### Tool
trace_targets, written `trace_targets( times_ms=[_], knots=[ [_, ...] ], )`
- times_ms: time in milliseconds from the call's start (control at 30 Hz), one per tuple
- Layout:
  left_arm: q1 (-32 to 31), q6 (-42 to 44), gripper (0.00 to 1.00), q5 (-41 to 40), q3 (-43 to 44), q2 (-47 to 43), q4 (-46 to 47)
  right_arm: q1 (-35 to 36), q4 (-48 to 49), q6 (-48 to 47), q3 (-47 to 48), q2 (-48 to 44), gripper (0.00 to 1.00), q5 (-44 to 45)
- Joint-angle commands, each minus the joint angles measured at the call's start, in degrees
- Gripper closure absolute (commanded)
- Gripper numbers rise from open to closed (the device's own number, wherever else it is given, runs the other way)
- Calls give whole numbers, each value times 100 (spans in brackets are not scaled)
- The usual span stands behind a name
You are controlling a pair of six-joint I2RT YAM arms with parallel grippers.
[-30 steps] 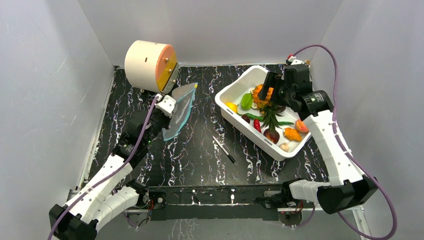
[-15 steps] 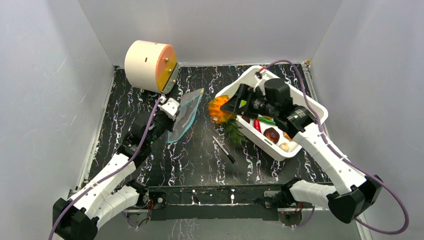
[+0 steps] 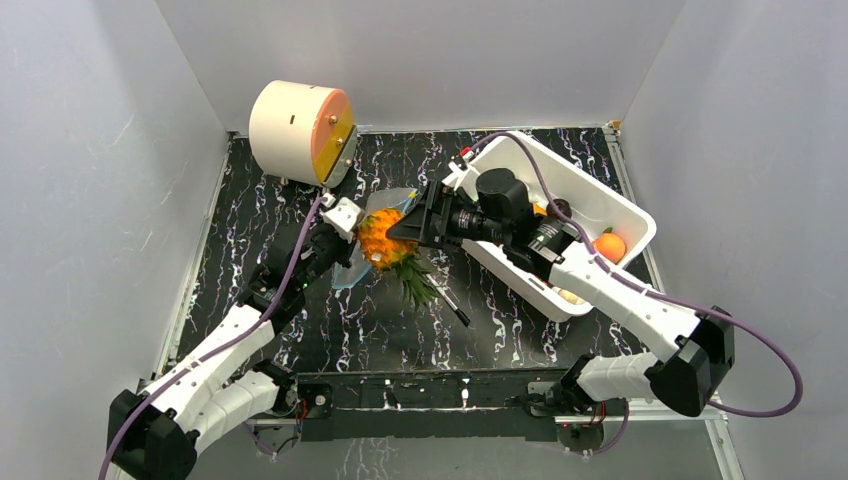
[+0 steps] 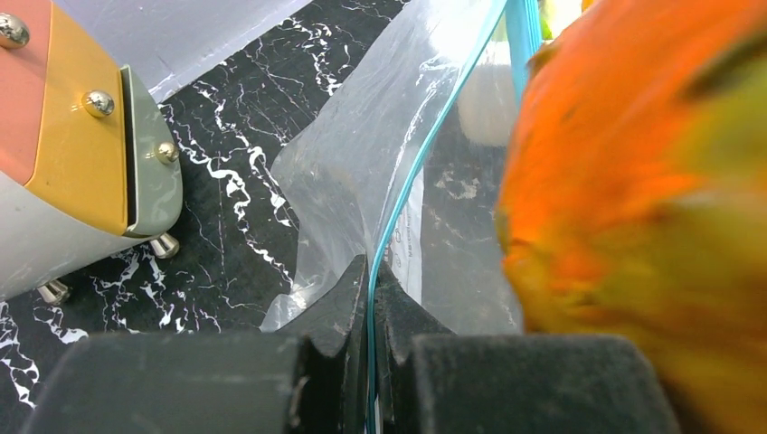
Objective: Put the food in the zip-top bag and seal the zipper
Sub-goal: Place the fake fruit in the zipper food storage bag.
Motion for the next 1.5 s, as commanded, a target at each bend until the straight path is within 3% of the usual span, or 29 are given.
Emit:
trace_targets(
  times_ms=[0, 500, 700, 867, 1033, 1200, 1467],
  knots=[
    [-36, -54, 100, 168, -10, -76, 234, 53, 496, 334, -57, 204, 61, 108],
    [-36, -251, 100, 343, 42, -400, 234, 60, -469, 32, -388, 370, 61, 671],
    [-36, -283, 100, 877, 48, -524, 159, 67, -473, 188, -406, 527, 62, 710],
    [-34, -224, 100, 1370, -36, -578, 156, 125, -213, 607, -271, 655, 61, 676],
    [-35, 33, 100, 1873, -151, -664, 149, 138, 630, 1217, -493, 607, 61, 486],
    [-44, 76, 100, 1808, -114, -630, 51, 145, 1544, 1654, -899, 394, 63, 446],
    [-45, 26, 100, 2052, -132, -702, -1, 146, 1963, 2182, -1354, 91, 65, 1206]
  ],
)
